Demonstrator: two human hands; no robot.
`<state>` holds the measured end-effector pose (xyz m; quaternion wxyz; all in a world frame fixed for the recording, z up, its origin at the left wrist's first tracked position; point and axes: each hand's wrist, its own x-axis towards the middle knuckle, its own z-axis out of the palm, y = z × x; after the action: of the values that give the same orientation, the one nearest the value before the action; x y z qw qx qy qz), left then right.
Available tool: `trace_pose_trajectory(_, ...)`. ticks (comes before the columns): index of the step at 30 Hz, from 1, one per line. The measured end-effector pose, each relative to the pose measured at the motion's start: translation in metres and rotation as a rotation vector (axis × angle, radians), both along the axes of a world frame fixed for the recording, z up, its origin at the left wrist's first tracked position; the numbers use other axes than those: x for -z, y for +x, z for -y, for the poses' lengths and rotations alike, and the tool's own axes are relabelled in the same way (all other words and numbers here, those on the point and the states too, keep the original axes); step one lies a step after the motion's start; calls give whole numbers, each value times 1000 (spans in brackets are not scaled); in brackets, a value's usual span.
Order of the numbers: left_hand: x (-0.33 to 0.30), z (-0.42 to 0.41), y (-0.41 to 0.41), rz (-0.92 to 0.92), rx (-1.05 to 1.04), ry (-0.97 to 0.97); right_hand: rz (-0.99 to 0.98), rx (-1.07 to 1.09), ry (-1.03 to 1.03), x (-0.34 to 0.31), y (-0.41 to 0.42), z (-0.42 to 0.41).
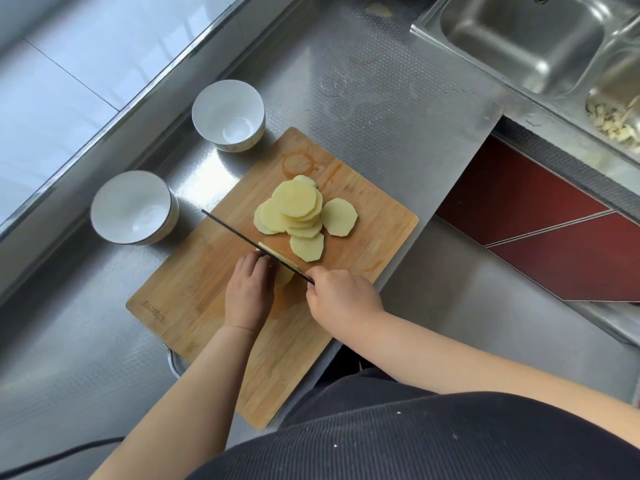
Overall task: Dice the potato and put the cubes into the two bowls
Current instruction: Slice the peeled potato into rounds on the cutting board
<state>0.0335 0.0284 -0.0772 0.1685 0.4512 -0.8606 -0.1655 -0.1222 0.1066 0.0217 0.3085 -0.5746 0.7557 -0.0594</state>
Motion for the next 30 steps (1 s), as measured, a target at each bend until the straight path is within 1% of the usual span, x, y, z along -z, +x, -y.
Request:
trace_pose_trajectory(7,10,-5,0,-60,-1,-38,-16,-23,7,-5,-4,-3)
trace_pose_trajectory(21,12,-5,1,-69,5,-43,-62,-51,22,-8,-6,1)
trace_pose_trajectory(30,13,-3,1,-55,26,-73,-38,-18,95,-4,-4,4)
